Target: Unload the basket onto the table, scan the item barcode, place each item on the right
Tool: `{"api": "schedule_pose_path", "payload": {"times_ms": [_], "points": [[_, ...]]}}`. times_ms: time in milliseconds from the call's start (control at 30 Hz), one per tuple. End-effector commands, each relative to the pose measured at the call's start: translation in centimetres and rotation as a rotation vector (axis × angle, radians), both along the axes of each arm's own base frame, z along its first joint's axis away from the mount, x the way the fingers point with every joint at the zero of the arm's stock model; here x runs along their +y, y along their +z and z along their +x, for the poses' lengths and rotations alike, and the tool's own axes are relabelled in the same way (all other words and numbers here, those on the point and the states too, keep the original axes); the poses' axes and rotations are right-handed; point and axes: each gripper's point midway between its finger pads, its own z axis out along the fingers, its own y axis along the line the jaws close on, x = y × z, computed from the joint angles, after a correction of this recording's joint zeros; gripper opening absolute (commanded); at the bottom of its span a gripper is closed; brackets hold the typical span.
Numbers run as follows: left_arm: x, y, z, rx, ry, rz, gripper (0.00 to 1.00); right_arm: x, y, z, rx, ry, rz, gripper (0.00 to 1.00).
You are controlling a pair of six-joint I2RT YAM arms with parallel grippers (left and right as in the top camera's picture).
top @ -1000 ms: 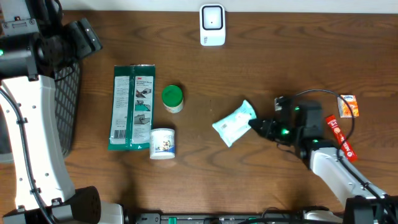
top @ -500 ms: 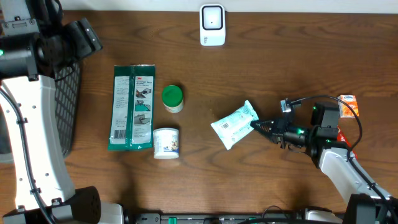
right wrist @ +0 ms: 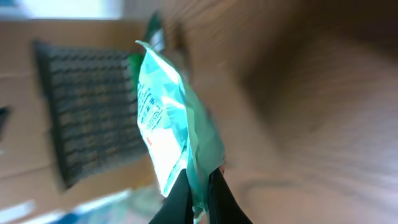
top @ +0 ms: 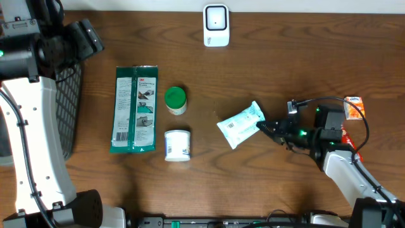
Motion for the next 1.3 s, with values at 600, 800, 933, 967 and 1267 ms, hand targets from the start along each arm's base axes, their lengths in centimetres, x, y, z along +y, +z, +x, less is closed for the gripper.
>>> {"api": "schedule_pose_path", "payload": {"times_ms": [600,800,933,967,1267], "points": [[0.0,0.1,0.0,-0.001,-0.007,0.001,0.85,-1.5,13.4,8.0,-0.557,0.191,-1.242,0.01],[0.0,0.1,0.0,-0.001,-0.007,0.001,0.85,2.6,17.5,9.9,-0.83,0.176,-1.38,0.01],[0.0,0.1,0.0,-0.001,-0.007,0.001,0.85,4.6,18.3,11.0,-0.927,0.17,-1.517,0.01],[0.0,0.1,0.0,-0.001,-0.007,0.001,0.85,4.9,18.3,11.4,-0.943,0.174,-1.563,0.01],[0.0,0.1,0.0,-0.001,-0.007,0.001,0.85,8.6,17.9,15.8,-1.096,0.315,-2.105,0.01]]}}
